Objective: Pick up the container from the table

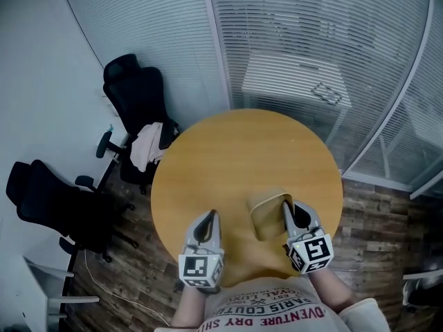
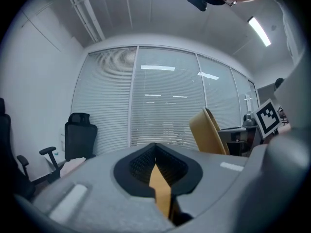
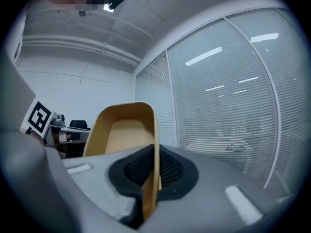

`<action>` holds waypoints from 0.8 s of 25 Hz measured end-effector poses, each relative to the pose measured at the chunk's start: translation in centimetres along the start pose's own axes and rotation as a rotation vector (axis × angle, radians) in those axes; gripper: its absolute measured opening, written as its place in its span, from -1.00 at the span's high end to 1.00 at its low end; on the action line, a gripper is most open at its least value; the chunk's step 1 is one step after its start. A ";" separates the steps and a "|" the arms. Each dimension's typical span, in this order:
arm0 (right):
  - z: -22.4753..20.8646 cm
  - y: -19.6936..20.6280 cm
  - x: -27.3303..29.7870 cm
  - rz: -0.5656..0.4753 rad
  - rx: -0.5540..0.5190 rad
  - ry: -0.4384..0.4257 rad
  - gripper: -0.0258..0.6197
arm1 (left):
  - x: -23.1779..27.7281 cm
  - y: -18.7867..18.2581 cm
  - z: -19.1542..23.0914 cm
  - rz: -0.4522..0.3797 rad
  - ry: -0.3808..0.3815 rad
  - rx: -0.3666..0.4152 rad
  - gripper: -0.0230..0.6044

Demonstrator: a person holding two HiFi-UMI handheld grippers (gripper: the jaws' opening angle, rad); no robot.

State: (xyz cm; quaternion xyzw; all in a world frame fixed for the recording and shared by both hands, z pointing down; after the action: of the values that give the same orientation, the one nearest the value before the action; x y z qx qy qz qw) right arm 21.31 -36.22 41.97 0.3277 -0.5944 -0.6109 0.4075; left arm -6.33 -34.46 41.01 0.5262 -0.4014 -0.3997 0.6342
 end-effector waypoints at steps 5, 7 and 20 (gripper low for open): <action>0.2 0.1 -0.2 0.040 0.004 0.004 0.91 | -0.6 -0.1 -0.6 -0.005 0.011 0.020 0.91; 0.2 0.2 -0.3 0.040 0.005 0.002 0.91 | -0.7 -0.1 -0.8 -0.010 0.013 0.028 0.91; 0.5 0.1 -0.5 0.060 0.006 0.010 0.91 | -0.8 -0.4 -1.1 -0.020 0.032 0.038 0.91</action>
State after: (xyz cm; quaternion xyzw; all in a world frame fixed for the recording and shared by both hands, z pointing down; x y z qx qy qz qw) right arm 21.08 -35.52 42.08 0.3138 -0.6038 -0.5949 0.4278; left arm -5.63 -33.38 40.43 0.5483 -0.3933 -0.3897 0.6267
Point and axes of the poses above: the fingertips, and each gripper's own axes: x forward along the fingers, z to its left, y out of its underside, the point moved 10 cm from there along -x, backward along the fingers, and after that the axes turned 7 degrees about -x, right-handed, at the moved point
